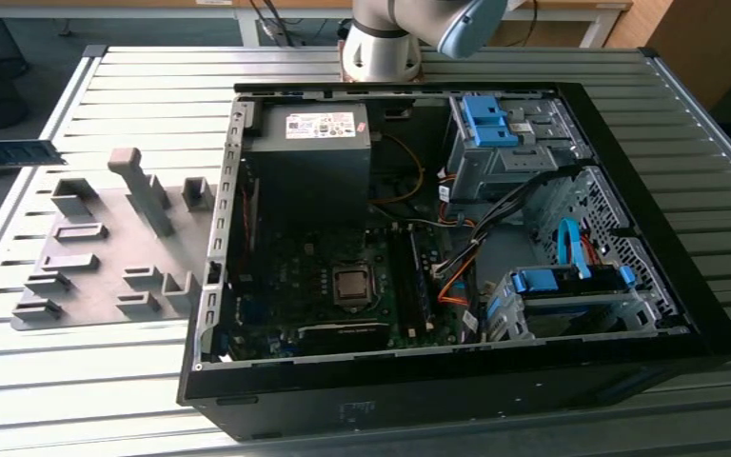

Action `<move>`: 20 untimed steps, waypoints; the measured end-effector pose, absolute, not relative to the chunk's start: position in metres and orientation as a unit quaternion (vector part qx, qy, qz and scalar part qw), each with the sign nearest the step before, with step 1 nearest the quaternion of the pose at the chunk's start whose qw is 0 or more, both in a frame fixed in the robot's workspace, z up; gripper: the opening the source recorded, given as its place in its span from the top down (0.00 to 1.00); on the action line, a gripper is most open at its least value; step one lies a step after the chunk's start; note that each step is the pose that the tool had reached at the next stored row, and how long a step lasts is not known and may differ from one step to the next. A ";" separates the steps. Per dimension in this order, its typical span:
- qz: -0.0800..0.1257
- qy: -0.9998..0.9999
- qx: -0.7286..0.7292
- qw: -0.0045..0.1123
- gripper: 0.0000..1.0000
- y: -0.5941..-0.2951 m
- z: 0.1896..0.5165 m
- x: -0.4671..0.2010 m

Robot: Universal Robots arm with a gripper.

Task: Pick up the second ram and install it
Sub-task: 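Pick up the second ram and move it above second insertion slot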

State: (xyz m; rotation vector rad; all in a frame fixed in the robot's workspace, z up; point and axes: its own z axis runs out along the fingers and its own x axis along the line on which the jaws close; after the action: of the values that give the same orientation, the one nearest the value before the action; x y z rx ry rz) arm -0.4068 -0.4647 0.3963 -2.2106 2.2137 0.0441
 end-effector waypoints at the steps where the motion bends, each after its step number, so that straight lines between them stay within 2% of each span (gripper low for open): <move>1: 0.014 0.708 -0.707 0.007 0.86 -0.465 0.396 -0.407; 20: 0.014 0.708 -0.707 0.006 0.86 -0.465 0.397 -0.403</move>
State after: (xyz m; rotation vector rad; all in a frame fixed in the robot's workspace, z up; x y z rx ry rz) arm -0.4031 -0.4647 0.3968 -2.2105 2.2136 0.0441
